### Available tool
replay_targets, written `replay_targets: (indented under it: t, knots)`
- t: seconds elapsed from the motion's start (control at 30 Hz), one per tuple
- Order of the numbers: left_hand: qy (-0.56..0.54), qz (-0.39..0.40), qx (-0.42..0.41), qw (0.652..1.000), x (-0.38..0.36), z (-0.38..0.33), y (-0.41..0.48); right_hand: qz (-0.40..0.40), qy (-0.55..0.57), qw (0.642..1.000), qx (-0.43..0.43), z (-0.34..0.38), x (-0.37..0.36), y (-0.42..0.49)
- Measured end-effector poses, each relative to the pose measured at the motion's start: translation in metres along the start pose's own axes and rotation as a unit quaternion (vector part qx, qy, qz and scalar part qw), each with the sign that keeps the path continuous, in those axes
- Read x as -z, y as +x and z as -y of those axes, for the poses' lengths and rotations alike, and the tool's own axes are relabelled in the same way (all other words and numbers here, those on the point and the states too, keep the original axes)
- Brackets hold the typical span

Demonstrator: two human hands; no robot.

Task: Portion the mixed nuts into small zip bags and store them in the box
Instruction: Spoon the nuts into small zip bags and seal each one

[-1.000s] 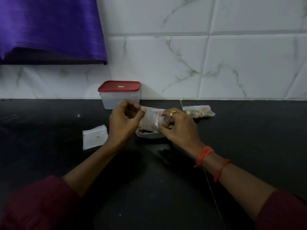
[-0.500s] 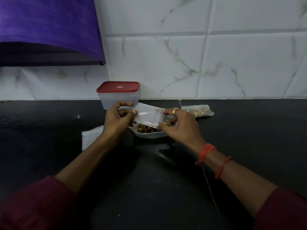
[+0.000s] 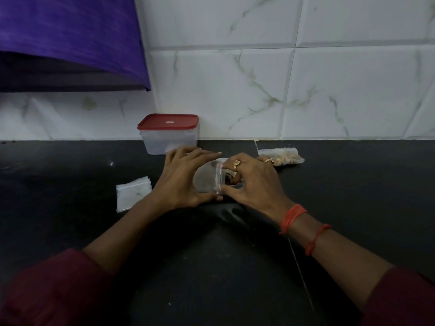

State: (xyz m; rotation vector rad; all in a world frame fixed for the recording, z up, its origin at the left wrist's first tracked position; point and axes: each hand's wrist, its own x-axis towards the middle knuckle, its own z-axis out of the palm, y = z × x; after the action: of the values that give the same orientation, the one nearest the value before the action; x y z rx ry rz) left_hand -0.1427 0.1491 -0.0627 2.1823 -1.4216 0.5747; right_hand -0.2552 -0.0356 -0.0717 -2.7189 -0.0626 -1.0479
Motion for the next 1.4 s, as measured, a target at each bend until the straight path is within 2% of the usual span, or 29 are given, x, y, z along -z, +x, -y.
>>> replay_targets:
  t: [0.13,0.27,0.33,0.4,0.43,0.5,0.57,0.87,1.0,1.13,1.2,1.33,1.4]
  knots:
    - [0.013,0.005,-0.004,1.0,-0.001,0.001,0.001,0.005,0.007,1.0,0.004,0.0,0.0,0.001]
    - [-0.024,-0.021,0.015,0.999,0.001,0.003,0.0,-0.034,0.155,0.987,0.009,-0.005,0.001,0.005]
    - [-0.043,-0.031,0.044,0.998,0.003,0.008,0.0,-0.059,0.175,0.983,-0.008,-0.01,0.005,0.008]
    - [-0.066,-0.039,0.076,0.994,0.004,0.013,0.001,-0.067,0.129,0.989,-0.025,-0.021,0.012,0.009]
    - [-0.082,-0.044,0.089,0.992,0.005,0.014,0.001,-0.047,0.084,0.995,-0.029,-0.028,0.017,0.008]
    - [-0.121,-0.052,0.115,0.985,0.006,0.014,0.002,0.034,-0.014,0.999,-0.032,-0.04,0.023,0.006]
    - [-0.148,-0.057,0.135,0.978,0.007,0.013,0.002,0.095,-0.056,0.993,-0.032,-0.05,0.026,0.004]
    - [-0.183,-0.058,0.161,0.968,0.003,0.018,0.001,0.116,0.0,0.992,0.043,-0.054,0.021,0.004]
    - [-0.189,-0.045,0.153,0.969,0.002,0.017,0.001,0.039,0.088,0.994,0.045,-0.049,0.014,0.005]
    - [-0.189,-0.042,0.145,0.97,0.002,0.019,0.001,0.036,0.169,0.985,0.013,-0.041,0.01,0.006]
    - [-0.192,-0.037,0.144,0.97,0.002,0.02,0.001,0.007,0.152,0.988,0.011,-0.041,0.007,0.005]
    - [-0.2,-0.029,0.143,0.969,0.001,0.02,0.0,-0.123,0.107,0.986,0.023,-0.047,0.012,0.007]
    - [-0.2,-0.027,0.147,0.968,0.0,0.021,0.0,-0.139,0.099,0.985,0.035,-0.05,0.018,0.008]
